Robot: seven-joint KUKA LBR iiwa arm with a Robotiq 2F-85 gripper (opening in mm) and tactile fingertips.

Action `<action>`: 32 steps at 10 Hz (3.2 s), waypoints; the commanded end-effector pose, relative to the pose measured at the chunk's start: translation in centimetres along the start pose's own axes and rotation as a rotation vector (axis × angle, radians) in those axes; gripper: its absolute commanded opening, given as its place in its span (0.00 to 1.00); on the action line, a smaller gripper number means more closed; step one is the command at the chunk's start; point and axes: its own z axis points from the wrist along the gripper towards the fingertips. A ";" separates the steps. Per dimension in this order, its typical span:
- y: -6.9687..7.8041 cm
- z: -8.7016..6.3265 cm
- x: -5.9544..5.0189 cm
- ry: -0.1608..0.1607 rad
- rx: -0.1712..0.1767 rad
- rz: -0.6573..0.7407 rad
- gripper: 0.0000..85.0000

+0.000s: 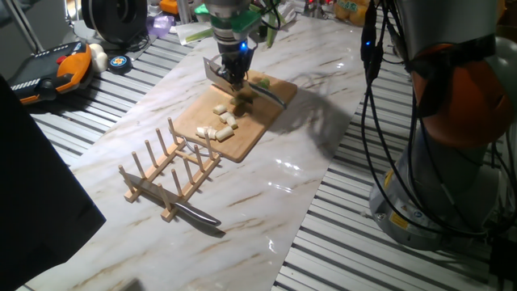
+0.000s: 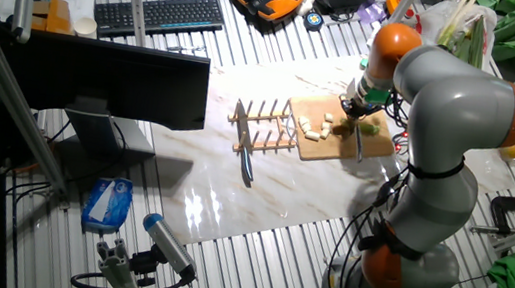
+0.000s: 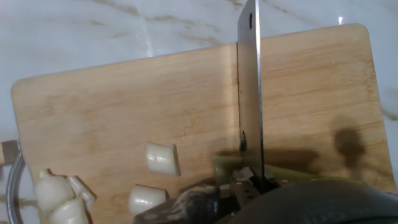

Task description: Chop the scallions

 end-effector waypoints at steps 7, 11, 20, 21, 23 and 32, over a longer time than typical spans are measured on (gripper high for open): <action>-0.1 2.0 -0.7 0.011 -0.013 0.000 0.01; -0.2 1.3 -0.5 0.009 -0.013 0.000 0.01; 0.6 1.2 -0.7 0.013 -0.035 0.013 0.23; 0.6 1.2 -0.8 0.010 -0.035 0.013 0.25; 0.6 0.8 -0.9 0.008 -0.031 0.013 0.26; 0.8 -0.8 -1.6 0.007 -0.004 0.011 0.01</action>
